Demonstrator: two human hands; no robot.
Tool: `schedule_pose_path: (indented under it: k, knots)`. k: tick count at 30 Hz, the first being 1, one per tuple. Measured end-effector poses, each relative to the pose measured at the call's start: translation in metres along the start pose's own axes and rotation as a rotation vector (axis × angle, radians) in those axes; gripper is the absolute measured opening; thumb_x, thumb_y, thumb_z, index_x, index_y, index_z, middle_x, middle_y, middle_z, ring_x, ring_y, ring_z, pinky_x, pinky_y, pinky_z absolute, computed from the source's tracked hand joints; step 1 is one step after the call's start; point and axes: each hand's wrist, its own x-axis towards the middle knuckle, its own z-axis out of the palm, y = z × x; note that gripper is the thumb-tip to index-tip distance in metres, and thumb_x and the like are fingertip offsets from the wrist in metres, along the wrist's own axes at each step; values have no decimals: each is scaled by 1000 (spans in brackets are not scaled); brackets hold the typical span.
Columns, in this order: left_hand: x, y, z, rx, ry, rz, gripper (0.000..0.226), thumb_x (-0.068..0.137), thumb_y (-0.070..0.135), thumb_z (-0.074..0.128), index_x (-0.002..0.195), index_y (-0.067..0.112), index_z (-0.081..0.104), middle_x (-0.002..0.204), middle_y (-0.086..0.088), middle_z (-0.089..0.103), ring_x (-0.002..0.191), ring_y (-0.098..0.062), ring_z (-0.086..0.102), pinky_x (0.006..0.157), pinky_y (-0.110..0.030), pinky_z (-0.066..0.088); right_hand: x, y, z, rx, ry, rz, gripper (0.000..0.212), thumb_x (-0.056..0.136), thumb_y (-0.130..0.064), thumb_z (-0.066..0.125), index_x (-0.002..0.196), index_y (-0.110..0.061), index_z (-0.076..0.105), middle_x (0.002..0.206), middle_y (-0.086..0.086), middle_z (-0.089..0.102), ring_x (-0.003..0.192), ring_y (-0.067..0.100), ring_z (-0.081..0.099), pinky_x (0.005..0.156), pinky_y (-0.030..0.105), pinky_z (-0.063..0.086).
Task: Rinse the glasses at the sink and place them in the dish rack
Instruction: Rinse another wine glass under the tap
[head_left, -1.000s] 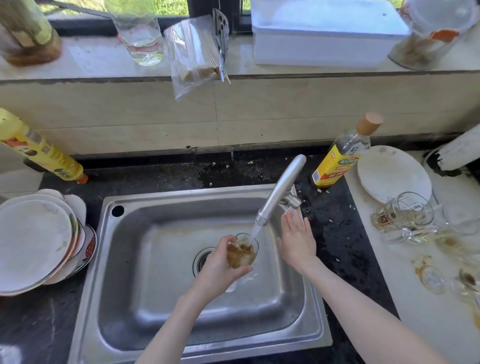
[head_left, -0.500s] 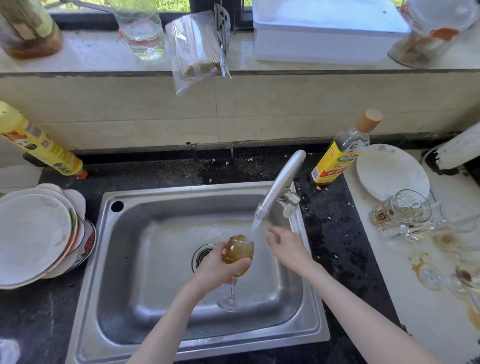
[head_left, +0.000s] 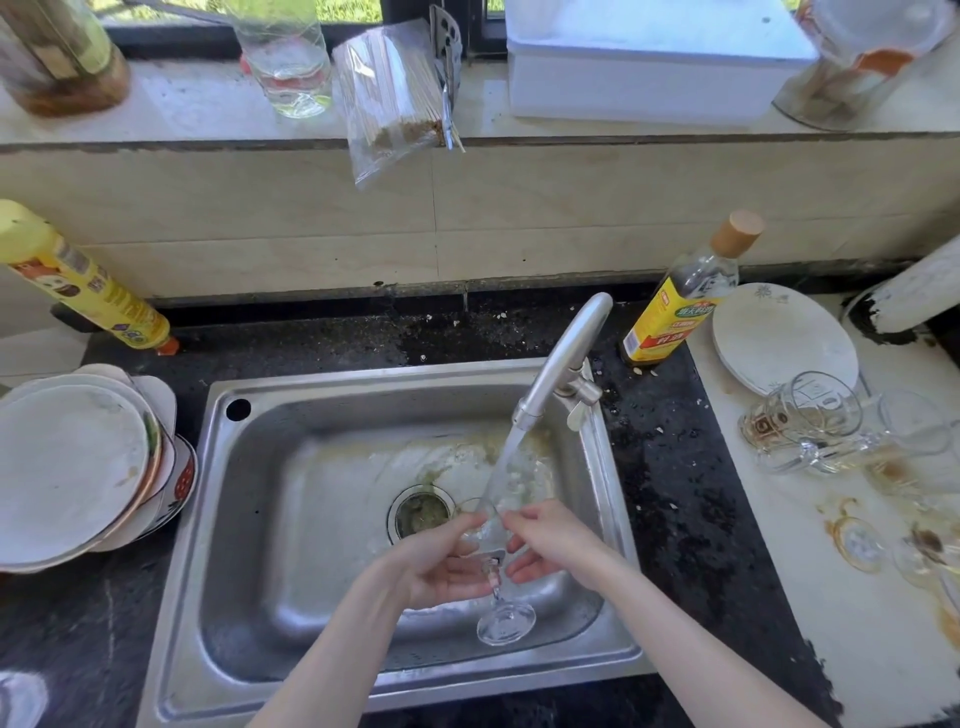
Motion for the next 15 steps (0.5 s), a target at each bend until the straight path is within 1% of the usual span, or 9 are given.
schedule_pose_path:
  k: [1, 3, 5, 7, 9, 11, 13, 15]
  knots:
    - [-2, 0, 2, 27, 9, 25, 52, 78, 34, 71, 110, -1, 48, 106, -19, 58, 72, -28, 66, 64, -35, 59, 0, 0, 0, -3, 4, -13, 35, 96, -32, 50, 119, -6, 53, 95, 10, 60, 63, 20, 68, 61, 26, 58]
    - [-5, -1, 6, 89, 28, 123, 48, 81, 31, 69, 112, 1, 48, 106, -18, 61, 74, -26, 65, 65, -35, 58, 0, 2, 0, 9, 22, -52, 30, 96, -32, 49, 115, -9, 55, 98, 10, 61, 70, 22, 70, 71, 30, 59]
    - [-4, -6, 11, 201, 84, 283, 44, 83, 24, 68, 117, 6, 47, 103, -14, 62, 76, -22, 63, 70, -34, 57, 0, 5, 0, 65, 44, -96, 24, 96, -30, 50, 112, -12, 55, 101, 8, 62, 78, 22, 70, 79, 34, 58]
    - [-2, -9, 13, 342, 168, 467, 49, 81, 22, 71, 120, 11, 44, 107, -11, 59, 83, -19, 61, 75, -33, 54, -1, 7, 1, 167, 40, -138, 21, 96, -27, 51, 113, -15, 53, 107, 7, 61, 88, 23, 69, 84, 35, 57]
    - [0, -9, 12, 467, 237, 620, 55, 77, 25, 75, 121, 14, 45, 107, -8, 58, 87, -17, 59, 78, -32, 52, -4, 8, 1, 274, 20, -193, 21, 96, -23, 52, 115, -15, 51, 114, 9, 60, 96, 25, 67, 86, 33, 55]
    - [-1, -7, 11, 546, 278, 717, 59, 73, 24, 78, 123, 17, 47, 104, -4, 59, 90, -17, 59, 82, -32, 50, -7, 9, 0, 340, 9, -249, 21, 96, -21, 52, 115, -14, 50, 116, 8, 60, 101, 26, 66, 87, 30, 54]
    - [-5, -5, 12, 550, 277, 771, 61, 72, 18, 79, 124, 17, 46, 103, 0, 59, 89, -13, 59, 81, -24, 49, -8, 9, -1, 386, 2, -288, 24, 95, -20, 53, 118, -12, 50, 116, 8, 60, 102, 25, 65, 86, 27, 54]
    - [-7, -2, 13, 563, 266, 794, 61, 72, 15, 79, 123, 18, 45, 99, 3, 59, 83, -6, 59, 76, -15, 48, -7, 9, -2, 398, -1, -318, 26, 95, -19, 53, 120, -10, 50, 119, 10, 59, 102, 25, 65, 84, 25, 55]
